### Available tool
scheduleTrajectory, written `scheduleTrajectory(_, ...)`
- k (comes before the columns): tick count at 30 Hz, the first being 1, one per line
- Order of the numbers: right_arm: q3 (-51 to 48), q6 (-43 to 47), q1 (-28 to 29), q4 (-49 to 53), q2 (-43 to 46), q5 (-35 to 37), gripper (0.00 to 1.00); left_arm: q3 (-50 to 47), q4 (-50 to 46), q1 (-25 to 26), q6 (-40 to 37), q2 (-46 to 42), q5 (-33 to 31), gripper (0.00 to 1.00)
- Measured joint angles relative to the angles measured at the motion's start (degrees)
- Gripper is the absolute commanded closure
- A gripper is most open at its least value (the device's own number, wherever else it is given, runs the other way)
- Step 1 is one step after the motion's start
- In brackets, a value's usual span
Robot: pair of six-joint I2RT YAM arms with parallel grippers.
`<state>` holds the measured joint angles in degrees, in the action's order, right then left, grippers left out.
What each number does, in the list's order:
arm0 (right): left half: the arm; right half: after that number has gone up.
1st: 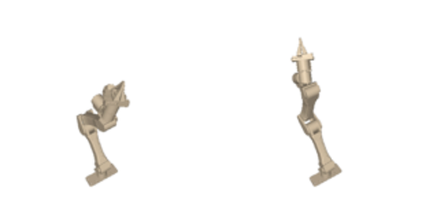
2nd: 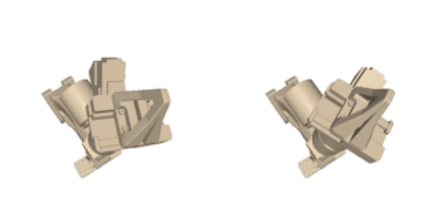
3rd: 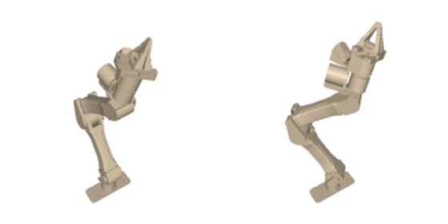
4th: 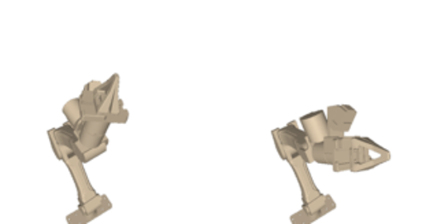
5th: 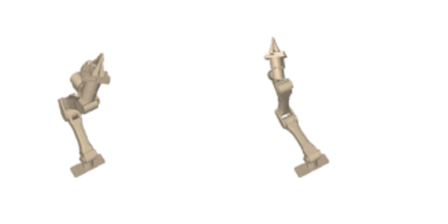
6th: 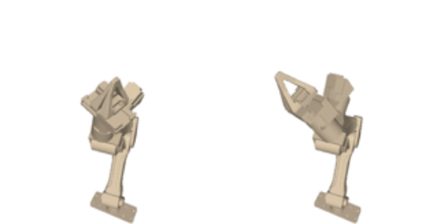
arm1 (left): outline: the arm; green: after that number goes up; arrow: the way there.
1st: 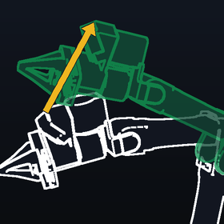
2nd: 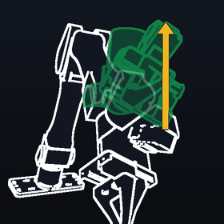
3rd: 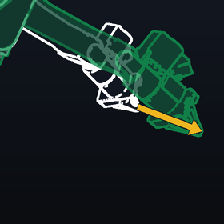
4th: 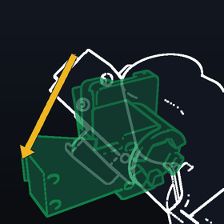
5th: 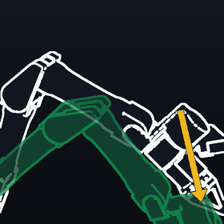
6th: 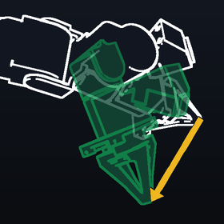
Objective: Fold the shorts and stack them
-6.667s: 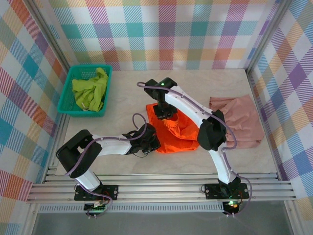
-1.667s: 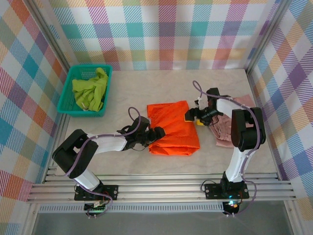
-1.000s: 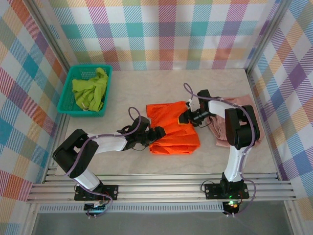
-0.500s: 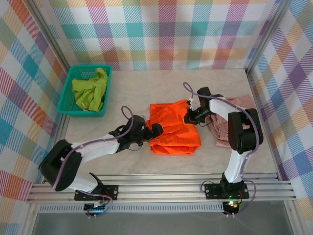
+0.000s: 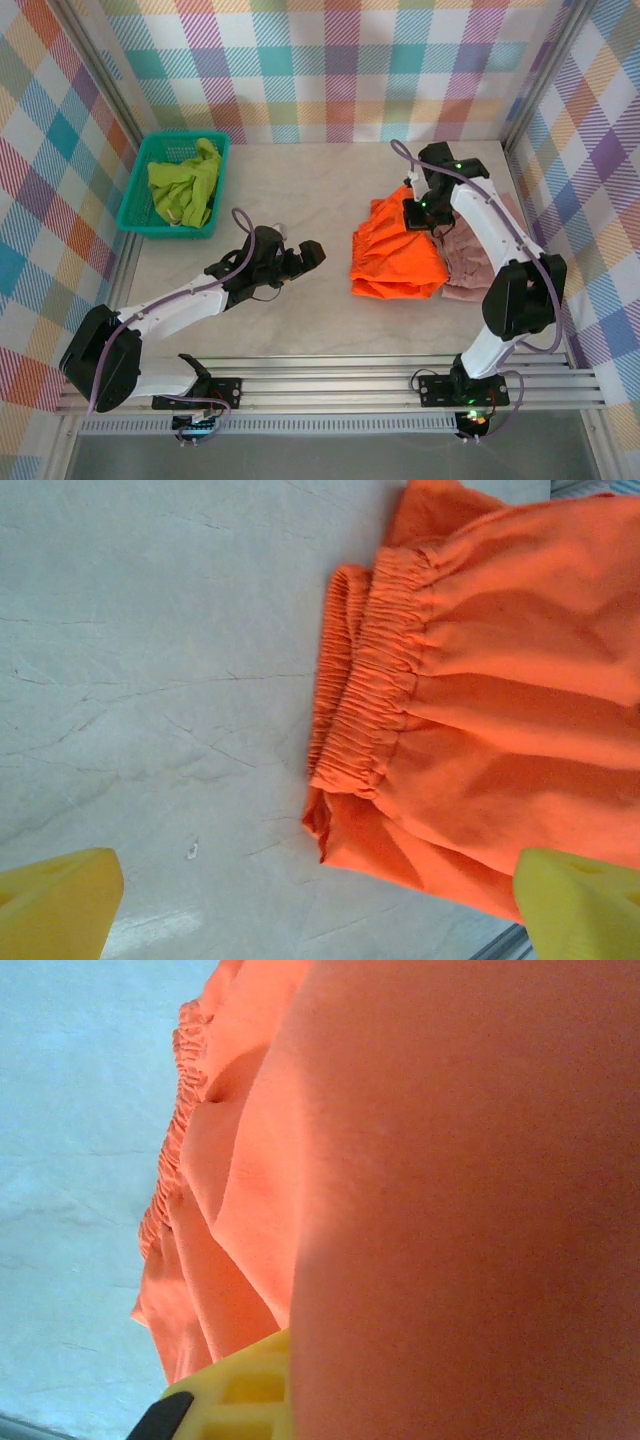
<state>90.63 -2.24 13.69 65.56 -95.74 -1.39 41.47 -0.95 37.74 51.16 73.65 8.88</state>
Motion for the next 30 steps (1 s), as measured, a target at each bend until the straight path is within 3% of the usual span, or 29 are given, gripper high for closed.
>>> scheduleTrajectory(10,10.82,6.14,-1.77,11.15,-2.99,11.47,1.0,0.0,0.15,0.0,0.0,0.0,0.68,0.0)
scheduleTrajectory(30,21.44,10.75,-8.22,18.38,-5.66,16.13,1.0,-0.02,1.07,-0.02,0.0,3.19,1.09,0.0)
